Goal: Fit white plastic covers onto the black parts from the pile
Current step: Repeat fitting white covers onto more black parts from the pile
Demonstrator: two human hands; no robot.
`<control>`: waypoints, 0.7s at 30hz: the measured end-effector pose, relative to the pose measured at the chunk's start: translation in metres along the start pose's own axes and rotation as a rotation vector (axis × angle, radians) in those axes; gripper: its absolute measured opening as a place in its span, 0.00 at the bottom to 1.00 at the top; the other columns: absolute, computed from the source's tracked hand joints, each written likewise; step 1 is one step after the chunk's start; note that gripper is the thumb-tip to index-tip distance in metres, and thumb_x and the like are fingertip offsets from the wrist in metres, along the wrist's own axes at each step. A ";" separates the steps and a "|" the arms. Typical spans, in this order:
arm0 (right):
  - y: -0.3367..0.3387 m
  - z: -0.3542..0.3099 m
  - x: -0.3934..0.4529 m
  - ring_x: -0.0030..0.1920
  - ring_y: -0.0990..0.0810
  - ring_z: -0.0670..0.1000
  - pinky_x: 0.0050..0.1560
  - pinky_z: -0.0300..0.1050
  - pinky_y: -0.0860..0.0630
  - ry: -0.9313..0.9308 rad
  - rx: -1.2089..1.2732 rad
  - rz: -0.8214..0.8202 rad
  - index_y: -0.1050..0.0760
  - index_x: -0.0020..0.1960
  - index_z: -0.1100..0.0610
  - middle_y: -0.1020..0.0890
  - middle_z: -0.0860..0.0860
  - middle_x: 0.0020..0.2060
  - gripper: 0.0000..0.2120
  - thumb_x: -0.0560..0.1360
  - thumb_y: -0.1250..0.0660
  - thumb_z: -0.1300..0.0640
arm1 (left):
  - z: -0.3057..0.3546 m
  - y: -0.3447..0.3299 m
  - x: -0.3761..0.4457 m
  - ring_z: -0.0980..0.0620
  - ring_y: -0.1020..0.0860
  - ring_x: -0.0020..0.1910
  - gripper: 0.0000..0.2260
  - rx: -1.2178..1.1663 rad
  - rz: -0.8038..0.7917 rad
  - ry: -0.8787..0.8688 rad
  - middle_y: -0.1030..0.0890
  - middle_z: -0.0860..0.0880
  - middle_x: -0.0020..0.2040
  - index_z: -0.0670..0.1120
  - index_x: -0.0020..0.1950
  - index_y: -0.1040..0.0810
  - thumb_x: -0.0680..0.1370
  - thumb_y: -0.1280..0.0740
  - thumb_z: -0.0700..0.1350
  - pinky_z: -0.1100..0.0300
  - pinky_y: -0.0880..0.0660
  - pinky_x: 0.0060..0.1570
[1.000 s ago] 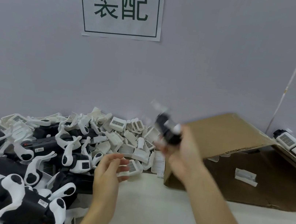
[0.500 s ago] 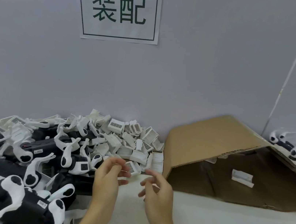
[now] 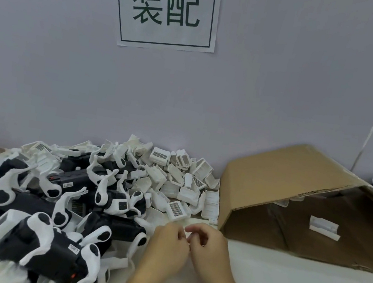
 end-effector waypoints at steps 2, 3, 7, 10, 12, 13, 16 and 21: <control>0.001 0.001 0.000 0.37 0.18 0.45 0.43 0.41 0.20 -0.010 0.024 0.019 0.19 0.41 0.46 0.17 0.40 0.33 0.19 0.76 0.37 0.69 | -0.007 -0.002 0.000 0.49 0.25 0.41 0.09 -0.003 -0.016 0.033 0.20 0.47 0.46 0.45 0.45 0.23 0.77 0.43 0.40 0.57 0.29 0.39; 0.001 0.002 -0.001 0.38 0.18 0.46 0.45 0.45 0.19 -0.018 0.033 0.022 0.20 0.41 0.45 0.17 0.40 0.33 0.19 0.76 0.37 0.69 | -0.009 -0.002 0.000 0.49 0.25 0.41 0.09 -0.011 -0.019 0.037 0.20 0.47 0.47 0.45 0.46 0.23 0.77 0.43 0.40 0.56 0.28 0.41; 0.001 0.001 -0.001 0.39 0.17 0.48 0.48 0.49 0.18 -0.019 0.038 0.022 0.20 0.42 0.46 0.17 0.43 0.35 0.18 0.76 0.37 0.69 | -0.006 0.000 0.000 0.51 0.26 0.40 0.07 0.017 -0.011 -0.007 0.23 0.51 0.42 0.48 0.46 0.25 0.79 0.42 0.41 0.59 0.30 0.37; 0.000 0.003 0.000 0.41 0.17 0.46 0.48 0.46 0.19 -0.002 0.023 0.018 0.18 0.44 0.48 0.16 0.43 0.37 0.17 0.76 0.37 0.69 | 0.003 0.003 -0.001 0.59 0.27 0.34 0.07 -0.027 0.010 -0.067 0.24 0.54 0.38 0.49 0.43 0.25 0.79 0.41 0.42 0.67 0.33 0.31; -0.001 0.003 0.001 0.41 0.17 0.46 0.47 0.44 0.20 0.006 0.020 0.012 0.17 0.46 0.51 0.15 0.45 0.38 0.15 0.76 0.37 0.69 | 0.006 0.005 -0.001 0.62 0.28 0.33 0.09 -0.039 0.015 -0.088 0.24 0.55 0.36 0.50 0.41 0.26 0.79 0.41 0.40 0.70 0.34 0.29; -0.001 0.004 0.002 0.41 0.17 0.46 0.46 0.43 0.20 0.005 0.028 0.014 0.18 0.46 0.50 0.16 0.45 0.38 0.16 0.76 0.37 0.68 | 0.005 0.004 -0.002 0.62 0.28 0.32 0.10 -0.033 0.001 -0.090 0.25 0.55 0.36 0.50 0.40 0.26 0.78 0.41 0.39 0.70 0.34 0.29; -0.001 0.004 0.000 0.38 0.18 0.48 0.43 0.41 0.21 0.000 0.072 0.028 0.19 0.44 0.47 0.17 0.45 0.36 0.17 0.76 0.37 0.69 | -0.002 -0.001 0.000 0.60 0.28 0.35 0.11 0.038 -0.019 -0.081 0.23 0.54 0.39 0.49 0.40 0.26 0.77 0.42 0.38 0.69 0.34 0.29; 0.004 -0.021 -0.002 0.41 0.19 0.45 0.39 0.32 0.26 0.082 0.095 0.058 0.20 0.47 0.44 0.17 0.46 0.39 0.19 0.76 0.36 0.69 | 0.000 0.007 -0.007 0.53 0.24 0.41 0.11 0.069 -0.014 -0.066 0.21 0.51 0.42 0.49 0.44 0.24 0.77 0.42 0.36 0.61 0.28 0.37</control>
Point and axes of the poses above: each hand's wrist, its own x-axis towards the middle knuckle, its own y-axis out of the back of the hand, z = x × y, the point moved 10 cm from there along x, towards the middle knuckle
